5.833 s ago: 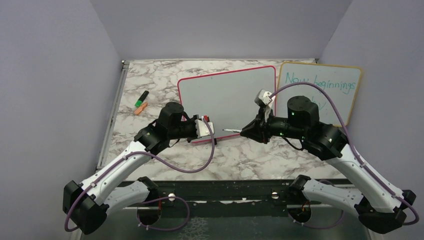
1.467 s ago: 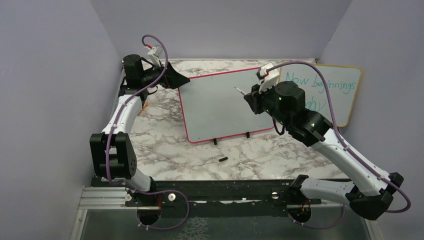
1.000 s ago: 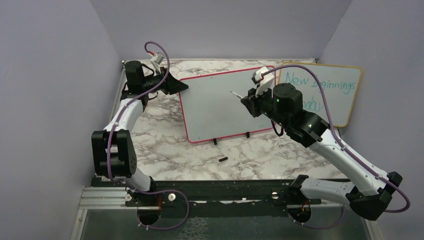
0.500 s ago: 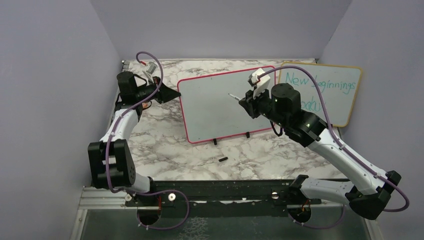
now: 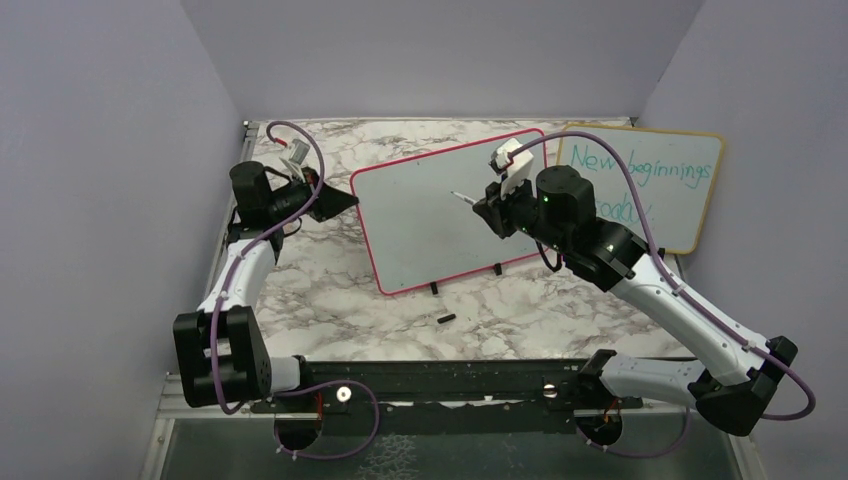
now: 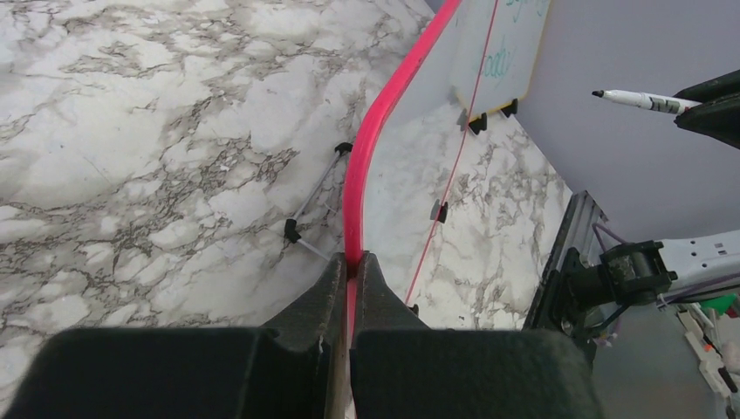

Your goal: Write a sentence on the whiteboard

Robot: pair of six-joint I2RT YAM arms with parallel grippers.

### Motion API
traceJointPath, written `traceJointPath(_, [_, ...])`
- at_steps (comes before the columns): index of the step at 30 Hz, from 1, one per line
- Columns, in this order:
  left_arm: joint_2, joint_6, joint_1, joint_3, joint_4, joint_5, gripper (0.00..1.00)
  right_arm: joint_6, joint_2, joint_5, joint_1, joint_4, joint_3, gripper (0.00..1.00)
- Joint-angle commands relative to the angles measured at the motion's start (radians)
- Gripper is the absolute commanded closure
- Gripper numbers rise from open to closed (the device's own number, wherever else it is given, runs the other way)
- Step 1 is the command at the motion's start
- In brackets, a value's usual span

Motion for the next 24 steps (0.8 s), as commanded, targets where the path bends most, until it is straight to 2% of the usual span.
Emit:
traceJointPath(1, [-0.097, -0.033, -0.001, -0.09, 0.004, -0.06, 1.0, -0.003, -0.006, -0.031, 0.006, 0.033, -0.005, 0.99])
traceJointPath(7, [-0.171, -0.04, -0.001, -0.147, 0.014, -0.105, 1.0, -0.007, 0.001, -0.039, 0.005, 0.041, -0.012, 0.99])
traceJointPath(14, [-0.125, -0.04, -0.001, -0.053, -0.018, -0.115, 0.58, -0.012, -0.007, -0.044, 0.005, 0.045, -0.016, 0.99])
traceJointPath(20, [-0.051, -0.117, 0.0, 0.02, 0.075, -0.051, 0.48, -0.011, -0.022, -0.048, 0.005, 0.04, -0.018, 0.99])
traceJointPath(24, [0.013, -0.118, -0.001, 0.076, 0.08, 0.003, 0.45, -0.006, -0.029, -0.048, 0.006, 0.037, -0.018, 0.99])
